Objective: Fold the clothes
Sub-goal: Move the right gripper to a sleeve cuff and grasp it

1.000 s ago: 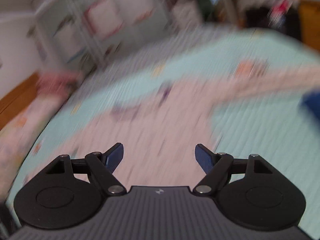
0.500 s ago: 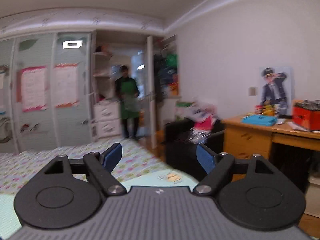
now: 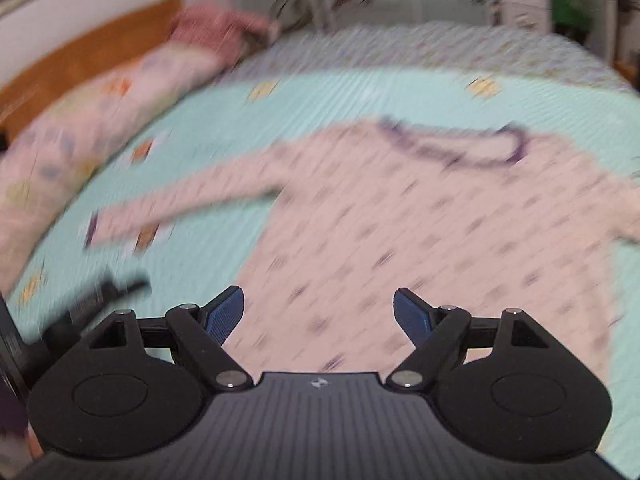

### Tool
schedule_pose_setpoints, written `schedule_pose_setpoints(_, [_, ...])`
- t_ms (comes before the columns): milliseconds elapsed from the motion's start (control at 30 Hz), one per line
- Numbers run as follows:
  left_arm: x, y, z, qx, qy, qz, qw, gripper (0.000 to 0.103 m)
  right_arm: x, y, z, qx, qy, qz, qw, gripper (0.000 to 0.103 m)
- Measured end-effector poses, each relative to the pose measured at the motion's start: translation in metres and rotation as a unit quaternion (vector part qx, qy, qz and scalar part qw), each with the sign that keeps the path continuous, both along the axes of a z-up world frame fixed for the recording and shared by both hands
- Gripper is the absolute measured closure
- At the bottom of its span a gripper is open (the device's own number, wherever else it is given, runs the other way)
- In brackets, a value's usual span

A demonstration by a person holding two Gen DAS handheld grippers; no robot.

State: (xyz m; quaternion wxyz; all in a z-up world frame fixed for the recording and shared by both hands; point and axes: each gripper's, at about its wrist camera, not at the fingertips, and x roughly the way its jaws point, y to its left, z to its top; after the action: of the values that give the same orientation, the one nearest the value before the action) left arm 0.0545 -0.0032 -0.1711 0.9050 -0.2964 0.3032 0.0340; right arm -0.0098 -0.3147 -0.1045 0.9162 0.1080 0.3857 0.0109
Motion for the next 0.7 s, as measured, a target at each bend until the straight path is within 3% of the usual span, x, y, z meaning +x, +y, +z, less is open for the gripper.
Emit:
schedule_pose_setpoints(167, [-0.004,0.038,0.001,-0.022,0.003,0.073,0.9971,0.000,0.015,0.078,-0.014,-0.061,-0.001,0.082,0.995,0.021])
schedule_pose_setpoints(267, [-0.005,0.055,-0.002,-0.034,0.006,0.092,0.9952,0.000,0.031,0.118,-0.011,-0.117,-0.038,0.138,0.983,0.021])
schedule_pose_setpoints(467, [-0.014,0.074,-0.001,-0.048,-0.012,0.128,0.9905,0.000,0.081,0.167,0.004,-0.145,-0.100,0.202,0.964,0.021])
schedule_pose_setpoints(533, [-0.023,0.083,0.004,-0.050,-0.032,0.155,0.9861,0.000,0.098,0.185,0.005,-0.166,-0.123,0.230,0.951,0.021])
schedule_pose_setpoints(633, [-0.035,0.093,0.011,-0.035,-0.057,0.203,0.9769,0.000,0.122,0.220,0.002,-0.209,-0.160,0.281,0.923,0.021])
schedule_pose_setpoints(700, [-0.039,0.100,0.013,-0.031,-0.067,0.225,0.9716,0.000,0.142,0.241,0.000,-0.210,-0.169,0.308,0.912,0.021])
